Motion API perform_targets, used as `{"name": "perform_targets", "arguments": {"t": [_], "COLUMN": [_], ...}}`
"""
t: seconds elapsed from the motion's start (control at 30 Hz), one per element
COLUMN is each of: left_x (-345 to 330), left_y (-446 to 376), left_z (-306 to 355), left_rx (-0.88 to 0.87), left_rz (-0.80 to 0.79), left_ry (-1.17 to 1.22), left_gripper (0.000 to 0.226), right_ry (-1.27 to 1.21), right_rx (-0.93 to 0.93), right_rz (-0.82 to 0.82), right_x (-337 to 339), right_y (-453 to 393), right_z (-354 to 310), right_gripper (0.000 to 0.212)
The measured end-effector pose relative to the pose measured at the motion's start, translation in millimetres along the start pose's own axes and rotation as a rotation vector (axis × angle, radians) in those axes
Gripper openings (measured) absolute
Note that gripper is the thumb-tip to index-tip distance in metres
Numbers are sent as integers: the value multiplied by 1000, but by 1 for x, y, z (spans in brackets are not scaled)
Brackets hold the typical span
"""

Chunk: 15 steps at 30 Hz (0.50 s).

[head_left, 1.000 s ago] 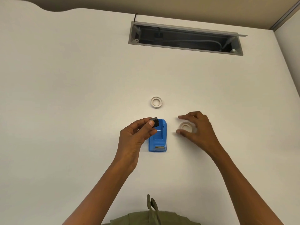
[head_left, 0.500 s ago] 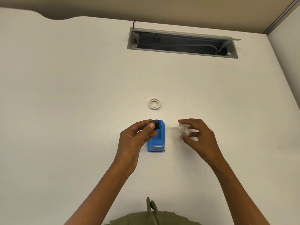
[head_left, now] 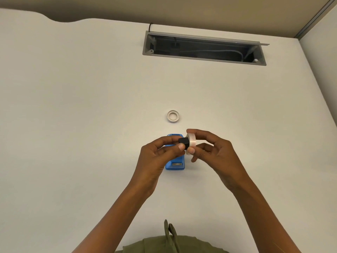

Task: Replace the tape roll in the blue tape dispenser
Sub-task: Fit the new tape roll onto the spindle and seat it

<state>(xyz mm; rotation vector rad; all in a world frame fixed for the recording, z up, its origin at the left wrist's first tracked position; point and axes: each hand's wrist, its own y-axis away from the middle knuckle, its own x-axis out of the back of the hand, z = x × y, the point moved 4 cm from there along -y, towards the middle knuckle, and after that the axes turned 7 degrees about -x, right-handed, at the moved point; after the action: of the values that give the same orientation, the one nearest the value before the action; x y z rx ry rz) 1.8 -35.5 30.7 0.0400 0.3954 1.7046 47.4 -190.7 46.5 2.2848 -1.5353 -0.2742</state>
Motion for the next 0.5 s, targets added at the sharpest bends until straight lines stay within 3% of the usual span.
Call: {"name": "perform_targets", "arguments": {"t": [0.27, 0.5], "left_x": [2, 2], "left_y": [1, 1], "left_z": [1, 3], "left_rx": [-1, -35], "left_rz": [4, 7], "left_ry": [-34, -57], "left_gripper": [24, 33], "right_ry": [-71, -62], "right_rx": [-43, -71], "right_rz": [43, 35], "right_x": [-6, -10], "right_y": [1, 0], "right_z": [-1, -2], "right_gripper": [40, 43]}}
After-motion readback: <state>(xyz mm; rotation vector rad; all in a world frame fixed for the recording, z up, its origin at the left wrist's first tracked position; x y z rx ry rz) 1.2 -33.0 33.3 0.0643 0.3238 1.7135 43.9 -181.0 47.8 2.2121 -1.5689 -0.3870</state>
